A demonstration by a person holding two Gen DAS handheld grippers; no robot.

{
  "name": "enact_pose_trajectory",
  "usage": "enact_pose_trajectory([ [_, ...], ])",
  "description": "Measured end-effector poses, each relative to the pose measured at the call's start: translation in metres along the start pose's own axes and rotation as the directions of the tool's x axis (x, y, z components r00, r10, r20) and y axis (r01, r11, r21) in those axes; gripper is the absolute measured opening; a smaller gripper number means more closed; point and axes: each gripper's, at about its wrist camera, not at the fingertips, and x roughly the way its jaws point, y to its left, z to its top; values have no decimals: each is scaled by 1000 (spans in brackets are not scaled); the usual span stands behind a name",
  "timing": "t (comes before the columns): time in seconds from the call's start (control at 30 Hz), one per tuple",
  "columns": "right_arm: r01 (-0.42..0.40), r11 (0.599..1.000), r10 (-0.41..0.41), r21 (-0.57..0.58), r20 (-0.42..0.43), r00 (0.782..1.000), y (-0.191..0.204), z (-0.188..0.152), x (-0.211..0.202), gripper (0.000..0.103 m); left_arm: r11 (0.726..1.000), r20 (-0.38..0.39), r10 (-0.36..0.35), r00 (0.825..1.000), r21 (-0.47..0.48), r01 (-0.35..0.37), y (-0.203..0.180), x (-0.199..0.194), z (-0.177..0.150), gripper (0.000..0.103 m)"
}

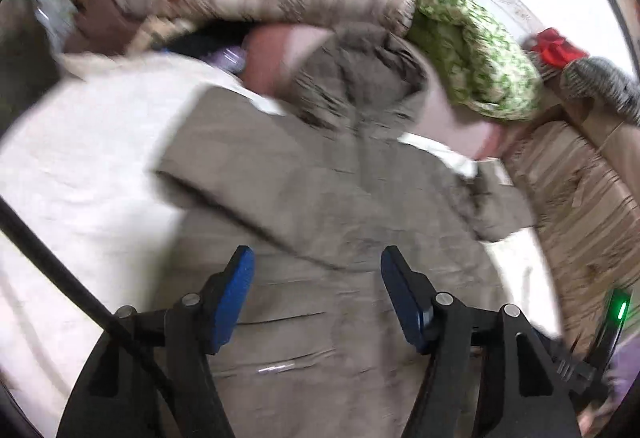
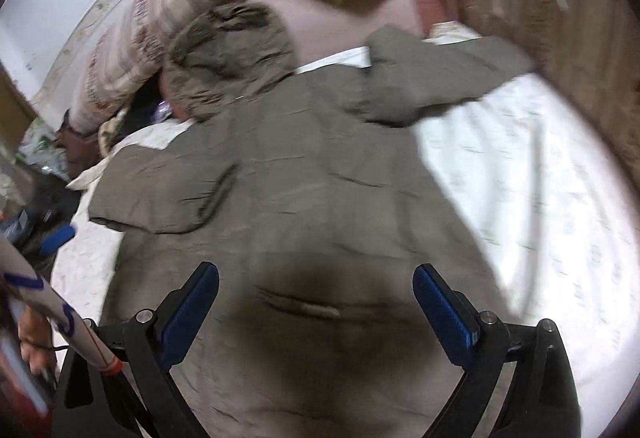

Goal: Fold large clothes
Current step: 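Lift the held sleeve and fold it across the jacket body, then open the left tool and withdraw it from the folded sleeve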

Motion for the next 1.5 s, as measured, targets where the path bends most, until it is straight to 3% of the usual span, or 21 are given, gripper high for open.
enact_pose_trajectory([
  [0.07, -42, 999, 42, -20, -12, 999, 18, 11, 23, 100, 996, 38, 83, 996, 26, -84, 7, -18, -14, 65],
  [0.2, -120, 992, 119, -31, -48, 992, 49, 33, 71, 99, 987, 56, 154, 987, 27, -155, 27, -30, -32, 65],
  [0.3, -106, 993, 102, -50, -92, 991, 74, 51, 118, 98, 981, 40, 191, 981, 32, -192, 43, -16, -30, 65],
  [0.4, -134, 991, 130, -6, -177, 976, 86, 57, 159, 93, 975, 25, 222, 975, 17, -222, 62, 1, -19, 65],
  [0.43, -145, 989, 144, 10, -207, 968, 89, 59, 170, 80, 973, 27, 230, 973, 12, -230, 65, 6, -14, 65],
  [0.47, -153, 988, 153, 18, -226, 962, 90, 60, 176, 46, 971, 29, 239, 971, 6, -239, 71, 12, -7, 65],
  [0.5, -173, 984, 176, 34, -255, 951, 90, 62, 183, 24, 970, 29, 243, 970, 4, -243, 73, 16, -2, 65],
  [0.53, -185, 981, 192, 52, -269, 944, 87, 67, 184, 9, 970, 34, 244, 969, 4, -244, 75, 19, 4, 65],
  [0.63, -171, 984, 178, 53, -182, 967, 73, 84, 159, 4, 964, 48, 264, 963, 9, -264, 77, 34, 28, 65],
  [0.73, -93, 995, 96, 36, -102, 990, 50, 102, 132, 2, 964, 46, 266, 963, 17, -267, 72, 53, 45, 65],
  [0.87, 35, 999, -34, 27, -43, 999, 13, 118, 117, 2, 964, -8, 265, 964, 22, -265, 63, 99, 57, 65],
  [0.97, 65, 997, -62, 52, -74, 995, -10, 120, 128, 2, 963, -93, 269, 959, 10, -270, 63, 137, 57, 65],
  [1.17, 73, 994, -59, 82, -157, 986, -30, 110, 169, 2, 952, -276, 286, 918, -25, -304, 77, 208, 39, 65],
  [1.3, 76, 991, -57, 114, -159, 986, -38, 107, 177, 6, 958, -241, 270, 932, -25, -284, 75, 187, 38, 65],
  [1.4, 60, 989, -39, 136, -151, 988, -42, 107, 159, 16, 963, -168, 259, 951, -27, -267, 65, 139, 37, 65],
  [1.47, 27, 988, -7, 149, -128, 992, -44, 103, 137, 37, 966, -121, 252, 960, -34, -258, 61, 103, 36, 65],
  [1.5, 11, 988, 6, 152, -116, 993, -46, 101, 126, 42, 968, -87, 243, 966, -36, -247, 58, 79, 35, 65],
])
